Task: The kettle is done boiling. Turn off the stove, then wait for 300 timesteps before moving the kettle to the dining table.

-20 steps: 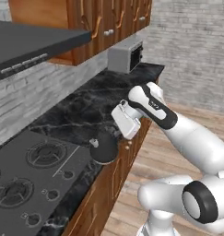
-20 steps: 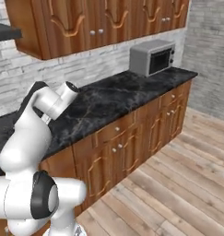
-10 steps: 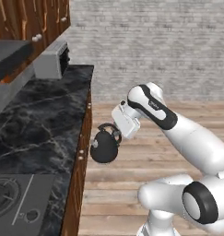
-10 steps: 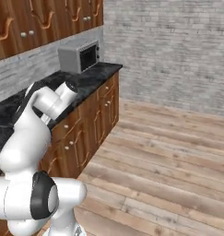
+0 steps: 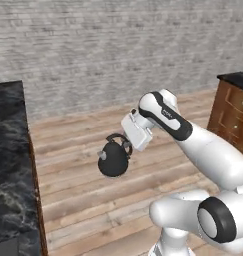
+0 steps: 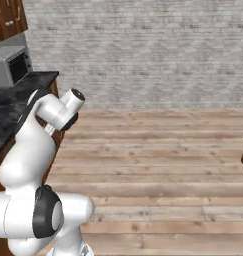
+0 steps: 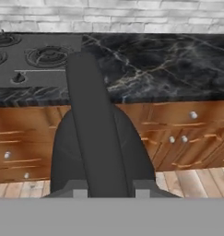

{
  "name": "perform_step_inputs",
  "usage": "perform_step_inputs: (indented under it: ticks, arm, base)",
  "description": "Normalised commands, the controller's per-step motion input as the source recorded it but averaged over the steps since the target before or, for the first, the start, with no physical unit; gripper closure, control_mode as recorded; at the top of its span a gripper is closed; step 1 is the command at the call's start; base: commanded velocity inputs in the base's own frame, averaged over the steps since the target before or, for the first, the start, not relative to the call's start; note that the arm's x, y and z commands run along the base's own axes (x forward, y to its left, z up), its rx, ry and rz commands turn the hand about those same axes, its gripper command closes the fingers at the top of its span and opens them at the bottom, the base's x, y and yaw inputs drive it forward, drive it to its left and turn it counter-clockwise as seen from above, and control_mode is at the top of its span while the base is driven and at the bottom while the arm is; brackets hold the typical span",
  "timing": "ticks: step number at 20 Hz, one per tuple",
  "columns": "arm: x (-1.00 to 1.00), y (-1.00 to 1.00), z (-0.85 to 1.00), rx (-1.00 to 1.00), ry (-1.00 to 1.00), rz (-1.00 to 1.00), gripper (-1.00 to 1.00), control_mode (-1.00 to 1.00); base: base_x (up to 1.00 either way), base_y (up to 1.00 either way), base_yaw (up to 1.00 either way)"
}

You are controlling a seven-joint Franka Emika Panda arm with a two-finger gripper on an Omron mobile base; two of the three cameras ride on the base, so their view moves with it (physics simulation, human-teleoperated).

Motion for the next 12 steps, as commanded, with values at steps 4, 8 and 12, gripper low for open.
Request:
perform_step_inputs:
  ticks: [4, 8, 12]
  arm:
    - [0.00, 0.00, 0.00, 0.00, 0.00, 0.00, 1.00, 1.00]
    - [0.00, 0.00, 0.00, 0.00, 0.00, 0.00, 1.00, 1.00]
    - [0.00, 0.00, 0.00, 0.00, 0.00, 0.00, 1.00, 1.00]
  base:
    - [0.05, -0.03, -0.59]
    - [0.19, -0.01, -0.52]
    - [0.32, 0.04, -0.47]
